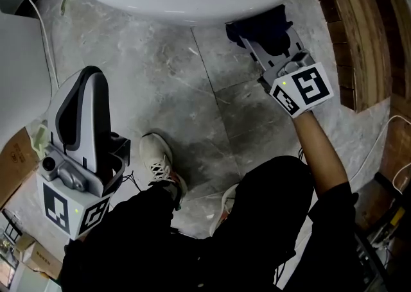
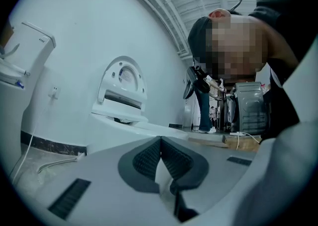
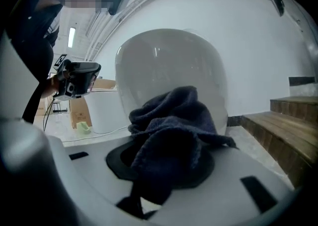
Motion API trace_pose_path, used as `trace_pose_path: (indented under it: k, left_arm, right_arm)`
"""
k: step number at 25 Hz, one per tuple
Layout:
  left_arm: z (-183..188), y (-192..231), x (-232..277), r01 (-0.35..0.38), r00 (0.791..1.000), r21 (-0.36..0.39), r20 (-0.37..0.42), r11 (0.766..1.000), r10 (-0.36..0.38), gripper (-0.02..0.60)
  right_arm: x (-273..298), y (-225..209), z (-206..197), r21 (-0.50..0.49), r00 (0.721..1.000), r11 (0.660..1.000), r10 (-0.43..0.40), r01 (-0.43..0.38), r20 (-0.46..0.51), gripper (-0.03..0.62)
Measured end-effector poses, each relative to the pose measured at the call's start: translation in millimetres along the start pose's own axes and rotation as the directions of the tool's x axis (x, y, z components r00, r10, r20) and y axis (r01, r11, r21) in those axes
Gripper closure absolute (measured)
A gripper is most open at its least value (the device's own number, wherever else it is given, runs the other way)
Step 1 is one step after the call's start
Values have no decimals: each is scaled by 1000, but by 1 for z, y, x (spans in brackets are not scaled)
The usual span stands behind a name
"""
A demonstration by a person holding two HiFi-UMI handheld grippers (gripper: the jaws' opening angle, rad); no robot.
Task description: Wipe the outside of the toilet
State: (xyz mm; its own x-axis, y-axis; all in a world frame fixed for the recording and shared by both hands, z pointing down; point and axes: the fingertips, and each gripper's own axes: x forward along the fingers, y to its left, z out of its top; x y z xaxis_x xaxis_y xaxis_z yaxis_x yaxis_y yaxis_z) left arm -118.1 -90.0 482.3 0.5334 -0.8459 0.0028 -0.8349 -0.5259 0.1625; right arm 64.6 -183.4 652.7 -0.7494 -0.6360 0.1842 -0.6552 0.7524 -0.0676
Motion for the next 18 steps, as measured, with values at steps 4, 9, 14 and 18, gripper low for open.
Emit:
trace_pose_path:
  k: [4,9,14,18]
  left_arm:
    - [-4,-1,1,12,1000,-17,-3,1000,-13,572]
    - [-9,1,3,25,1000,-39,-11,999,-26,572]
    - [-14,8,5,30,999,-61,-20,998,-32,572]
    - [-20,12,5,24,999,-73,-33,997,-26,572]
  right_arm:
    - [7,-2,-13,15,1000,1000,-2,2,2,471]
    - [12,-4,-29,59,1000,998,-21,20,8,471]
    - [22,-6,-52,72,999,997,-29,32,-38,471]
    - [32,-8,-77,86,995,996,-27,35,-91,471]
